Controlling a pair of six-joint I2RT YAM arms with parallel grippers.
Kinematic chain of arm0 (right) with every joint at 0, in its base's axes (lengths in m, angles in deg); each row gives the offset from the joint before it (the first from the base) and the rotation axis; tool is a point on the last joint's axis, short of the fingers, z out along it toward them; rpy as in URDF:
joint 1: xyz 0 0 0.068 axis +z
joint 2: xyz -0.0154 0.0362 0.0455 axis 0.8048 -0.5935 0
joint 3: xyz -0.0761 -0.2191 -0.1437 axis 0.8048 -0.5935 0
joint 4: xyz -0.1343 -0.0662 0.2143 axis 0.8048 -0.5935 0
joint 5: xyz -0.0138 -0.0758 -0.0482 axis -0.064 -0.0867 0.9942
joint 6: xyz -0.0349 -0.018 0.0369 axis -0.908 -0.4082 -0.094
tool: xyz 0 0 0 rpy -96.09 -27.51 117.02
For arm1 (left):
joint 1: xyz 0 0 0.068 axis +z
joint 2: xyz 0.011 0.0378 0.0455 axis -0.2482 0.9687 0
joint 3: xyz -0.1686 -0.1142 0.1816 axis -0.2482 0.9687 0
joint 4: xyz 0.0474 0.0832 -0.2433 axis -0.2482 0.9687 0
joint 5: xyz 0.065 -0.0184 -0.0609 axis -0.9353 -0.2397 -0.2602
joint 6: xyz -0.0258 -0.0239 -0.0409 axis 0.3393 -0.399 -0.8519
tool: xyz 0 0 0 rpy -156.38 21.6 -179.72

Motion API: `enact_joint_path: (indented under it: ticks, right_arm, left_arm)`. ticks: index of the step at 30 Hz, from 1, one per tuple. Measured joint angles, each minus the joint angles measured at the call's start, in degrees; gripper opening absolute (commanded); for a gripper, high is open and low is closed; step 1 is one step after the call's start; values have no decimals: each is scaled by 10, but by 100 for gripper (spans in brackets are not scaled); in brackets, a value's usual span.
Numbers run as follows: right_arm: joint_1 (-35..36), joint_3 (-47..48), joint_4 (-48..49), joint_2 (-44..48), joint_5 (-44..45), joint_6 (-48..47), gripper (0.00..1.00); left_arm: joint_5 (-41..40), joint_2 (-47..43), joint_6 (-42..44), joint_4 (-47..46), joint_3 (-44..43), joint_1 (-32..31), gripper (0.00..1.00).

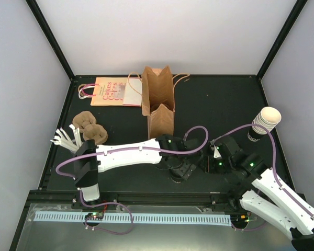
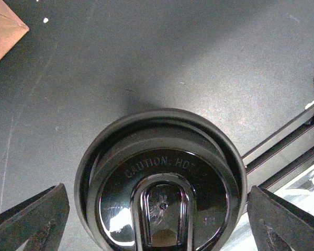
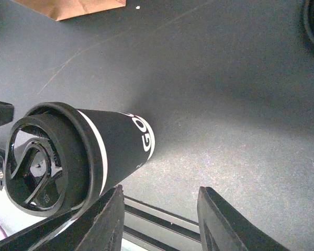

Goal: Pack the takeout coffee

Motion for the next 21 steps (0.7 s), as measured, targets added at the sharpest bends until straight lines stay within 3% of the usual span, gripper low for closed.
enact_joint_path:
  ticks: [5,11,16,21]
  right_arm:
    - [0,0,-1,0,6,-1,44]
    - [0,0,-5,-1,3,-29,55]
    - [4,24,-10,-25,-2,-63,71]
    - [64,81,-5,-71,-7,-87,83]
  left_arm:
    - [-4,2,6,12,-20,4,99]
    - [-7,-23,7,17,-21,7,99]
    - [-21,-123,4,9,-4,12,99]
    - [-49,-267,-2,-3,59,42,99]
